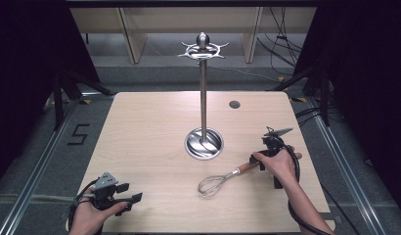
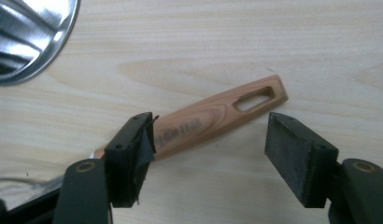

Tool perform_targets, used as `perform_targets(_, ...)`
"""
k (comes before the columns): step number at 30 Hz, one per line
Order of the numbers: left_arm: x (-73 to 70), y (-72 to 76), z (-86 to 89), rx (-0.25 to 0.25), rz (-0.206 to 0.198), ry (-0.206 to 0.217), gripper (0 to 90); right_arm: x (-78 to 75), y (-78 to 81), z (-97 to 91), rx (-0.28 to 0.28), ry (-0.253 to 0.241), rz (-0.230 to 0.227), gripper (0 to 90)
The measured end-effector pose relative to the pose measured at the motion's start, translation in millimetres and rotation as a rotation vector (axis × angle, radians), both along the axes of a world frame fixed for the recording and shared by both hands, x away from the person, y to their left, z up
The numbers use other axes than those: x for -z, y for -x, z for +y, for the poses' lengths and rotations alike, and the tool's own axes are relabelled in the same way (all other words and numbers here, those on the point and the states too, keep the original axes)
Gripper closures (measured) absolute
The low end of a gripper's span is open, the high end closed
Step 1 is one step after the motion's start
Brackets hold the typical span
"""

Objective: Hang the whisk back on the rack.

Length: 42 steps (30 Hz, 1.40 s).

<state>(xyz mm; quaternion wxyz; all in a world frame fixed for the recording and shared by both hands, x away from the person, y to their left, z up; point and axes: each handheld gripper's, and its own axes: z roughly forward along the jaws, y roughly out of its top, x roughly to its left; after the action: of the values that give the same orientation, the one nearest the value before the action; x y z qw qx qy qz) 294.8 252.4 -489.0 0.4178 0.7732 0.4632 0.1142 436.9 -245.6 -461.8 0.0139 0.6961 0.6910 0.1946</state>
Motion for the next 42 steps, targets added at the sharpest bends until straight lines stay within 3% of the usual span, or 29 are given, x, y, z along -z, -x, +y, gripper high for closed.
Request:
perform_targets(5,-0.2,-1.7,-2.7,0.022,0.012,-0.009,32.0,7.6,-3.8,9.3,0.046,0.011,0.053,27.5)
perform_targets(6,-0.8,-2.0,-2.8,0.022,0.015,-0.015,32.0,8.0,-4.0,13.2,0.101,-0.017,0.056,27.4)
perform_targets(7,-0.8,-2.3,-3.8,0.014,0.001,-0.007,32.1,8.2,-6.1,10.9,0.089,0.005,0.054,27.5)
perform_targets(8,-1.5,-3.3,-4.3,0.017,-0.001,-0.004,32.1,8.7,-6.6,9.2,0.074,-0.007,0.052,27.4)
perform_targets(9,-1.3,-3.7,-5.3,0.018,-0.002,0.002,32.2,11.9,-8.0,7.5,0.058,0.01,0.019,27.3)
perform_targets(10,-1.1,-4.0,-5.2,0.022,0.005,-0.009,32.2,9.4,-7.8,10.7,0.11,-0.023,0.06,26.8)
perform_targets(11,-1.1,-4.1,-5.6,0.022,0.008,-0.014,32.2,10.5,-8.2,9.9,0.104,-0.022,0.056,26.1)
perform_targets(12,-1.9,-4.8,-3.8,0.042,0.011,-0.035,32.2,9.6,-8.7,14.8,0.158,-0.047,0.087,26.0)
perform_targets(14,-1.7,-4.1,-4.1,0.039,0.001,-0.034,32.2,12.5,-10.0,9.8,0.089,0.008,0.055,26.0)
perform_targets(15,-0.6,-3.5,-4.9,0.031,-0.001,-0.01,32.2,11.3,-11.2,9.5,0.095,0.01,0.084,26.0)
perform_targets(16,-1.5,-3.4,-2.4,0.051,0.003,-0.033,32.2,9.6,-11.7,16.4,0.162,-0.023,0.102,25.9)
perform_targets(17,-0.4,-2.6,-4.9,0.027,-0.006,0.0,32.2,11.8,-12.6,16.4,0.149,0.01,0.089,25.4)
perform_targets(18,-0.6,-1.6,-5.5,0.016,0.008,0.011,32.2,14.5,-12.7,19.1,0.171,-0.014,0.055,25.1)
perform_targets(19,-1.5,-1.4,-4.0,0.026,0.001,-0.003,32.2,15.4,-13.5,12.9,0.088,0.043,0.057,25.2)
perform_targets(20,-1.2,-1.1,-3.6,0.026,-0.004,-0.001,32.2,13.4,-14.5,14.9,0.1,0.025,0.088,24.5)
perform_targets(21,-1.8,-0.9,-2.2,0.033,0.006,-0.013,32.2,11.0,-15.7,23.2,0.171,0.003,0.125,24.4)
perform_targets(22,-1.7,-0.6,-2.4,0.027,0.006,-0.011,32.2,16.0,-16.0,19.2,0.092,0.062,0.076,24.5)
perform_targets(23,-1.7,-0.7,-2.2,0.029,0.004,-0.013,32.2,17.4,-14.8,14.8,-0.005,0.11,0.075,24.7)
perform_targets(24,-1.8,-0.8,-2.1,0.031,0.007,-0.014,32.2,17.6,-15.8,18.6,-0.006,0.112,0.078,24.7)
perform_targets(25,-1.7,-0.9,-2.1,0.031,0.008,-0.016,32.2,14.2,-16.2,29.0,0.082,0.068,0.132,25.3)
perform_targets(27,-0.8,-1.5,-1.7,0.034,0.001,-0.023,32.2,16.1,-17.2,28.2,0.001,0.098,0.097,28.4)
perform_targets(28,-1.4,-1.1,-1.4,0.032,0.012,-0.026,32.2,15.7,-16.7,28.6,-0.017,0.112,0.112,30.3)
perform_targets(29,-0.6,-1.2,-2.3,0.025,0.004,-0.012,32.2,13.3,-18.2,34.3,0.046,0.079,0.131,32.4)
perform_targets(30,0.3,-1.2,-2.2,0.024,0.001,-0.003,32.2,12.6,-19.1,37.9,0.075,0.083,0.141,34.4)
perform_targets(32,0.4,-0.5,-2.2,0.017,0.002,0.001,32.2,11.8,-18.3,37.7,0.052,0.099,0.149,39.3)
perform_targets(34,-2.2,-0.5,2.0,0.052,0.02,-0.051,32.2,10.8,-17.4,38.0,0.039,0.103,0.163,45.7)
perform_targets(39,-0.8,0.5,-1.5,0.019,0.009,-0.007,32.2,9.8,-15.5,39.5,0.009,0.12,0.18,55.9)
perform_targets(40,-2.1,0.0,1.7,0.049,0.015,-0.045,32.2,9.8,-15.4,38.2,-0.005,0.128,0.182,57.5)
perform_targets(42,-1.9,-0.1,1.6,0.049,0.014,-0.044,32.2,10.1,-15.6,35.5,-0.03,0.145,0.184,60.3)
